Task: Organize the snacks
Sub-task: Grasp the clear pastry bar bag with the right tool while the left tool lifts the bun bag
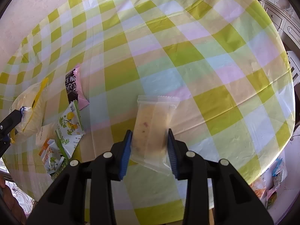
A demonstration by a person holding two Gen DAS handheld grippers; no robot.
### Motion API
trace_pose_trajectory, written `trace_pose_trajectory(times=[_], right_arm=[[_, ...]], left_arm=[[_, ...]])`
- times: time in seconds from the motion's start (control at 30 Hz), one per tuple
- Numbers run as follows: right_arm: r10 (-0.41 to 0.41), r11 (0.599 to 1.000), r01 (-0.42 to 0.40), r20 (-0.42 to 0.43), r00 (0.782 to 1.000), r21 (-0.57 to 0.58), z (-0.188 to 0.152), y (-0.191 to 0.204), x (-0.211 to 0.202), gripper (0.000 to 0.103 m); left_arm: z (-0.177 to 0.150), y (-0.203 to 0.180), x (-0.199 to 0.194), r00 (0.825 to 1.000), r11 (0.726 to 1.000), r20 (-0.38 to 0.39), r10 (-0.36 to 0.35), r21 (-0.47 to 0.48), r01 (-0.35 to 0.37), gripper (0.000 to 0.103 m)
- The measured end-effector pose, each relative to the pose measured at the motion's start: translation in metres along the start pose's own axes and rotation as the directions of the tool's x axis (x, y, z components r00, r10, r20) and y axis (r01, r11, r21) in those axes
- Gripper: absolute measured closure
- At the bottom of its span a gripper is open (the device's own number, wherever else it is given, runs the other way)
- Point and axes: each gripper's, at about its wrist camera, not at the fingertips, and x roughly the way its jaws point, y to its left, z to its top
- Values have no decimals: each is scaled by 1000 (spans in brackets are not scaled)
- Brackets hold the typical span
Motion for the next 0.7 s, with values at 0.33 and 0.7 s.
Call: trace_pose_trajectory(times=[0.33,0.7], right_arm=[[-4,999,6,56,998,-36,-2,-4,-24,67],[-26,999,29,88,996,-28,-5,-18,-54,67]], left_arm=[[-12,-31,-7,1000,998,-1,-29,50,29,61],[-22,-58,-12,998,992,-12,-69,101,70,61]])
